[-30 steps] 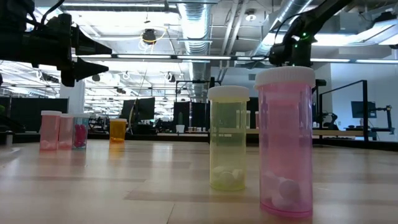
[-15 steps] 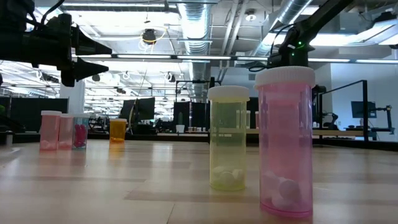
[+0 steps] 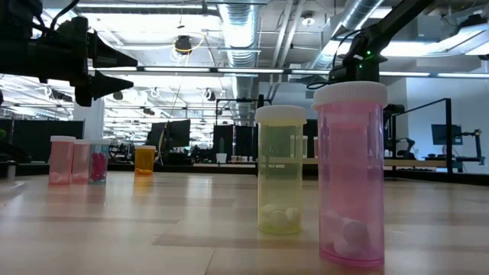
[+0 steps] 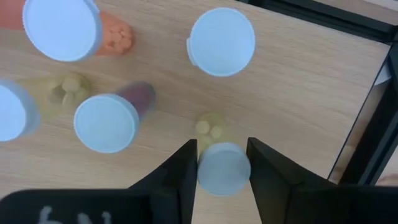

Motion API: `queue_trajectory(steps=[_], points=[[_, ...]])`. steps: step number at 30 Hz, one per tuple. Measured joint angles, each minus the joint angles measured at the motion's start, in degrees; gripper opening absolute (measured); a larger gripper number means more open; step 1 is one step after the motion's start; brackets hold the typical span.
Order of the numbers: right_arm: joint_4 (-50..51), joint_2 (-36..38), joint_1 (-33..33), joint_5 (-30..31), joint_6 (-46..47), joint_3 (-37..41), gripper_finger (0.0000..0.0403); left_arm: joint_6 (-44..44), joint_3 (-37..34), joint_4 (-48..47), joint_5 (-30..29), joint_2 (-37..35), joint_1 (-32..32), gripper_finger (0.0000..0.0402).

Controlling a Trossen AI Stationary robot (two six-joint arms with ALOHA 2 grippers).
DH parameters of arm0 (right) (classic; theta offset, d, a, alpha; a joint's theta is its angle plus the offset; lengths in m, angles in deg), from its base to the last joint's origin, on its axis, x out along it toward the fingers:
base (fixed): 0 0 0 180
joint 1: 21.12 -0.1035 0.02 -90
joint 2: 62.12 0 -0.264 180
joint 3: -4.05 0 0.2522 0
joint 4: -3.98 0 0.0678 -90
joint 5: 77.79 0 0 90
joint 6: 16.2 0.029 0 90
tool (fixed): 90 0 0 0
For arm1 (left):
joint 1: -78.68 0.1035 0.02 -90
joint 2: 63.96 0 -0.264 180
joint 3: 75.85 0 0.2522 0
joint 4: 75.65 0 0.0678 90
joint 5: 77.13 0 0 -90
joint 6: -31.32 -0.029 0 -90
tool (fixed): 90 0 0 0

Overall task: Pick and place medicine bottles onto shelf by color
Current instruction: Put the yellow pill bottle on the shelf

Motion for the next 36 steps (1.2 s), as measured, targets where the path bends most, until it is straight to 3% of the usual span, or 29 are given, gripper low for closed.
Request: queue_trajectory(steps=[36], points=[[-3.4,0.0,4.5,4.1,-8.9,0.0,0.0138,0.0,0.0,0.0,0.0,0.0,0.0,0.0312]])
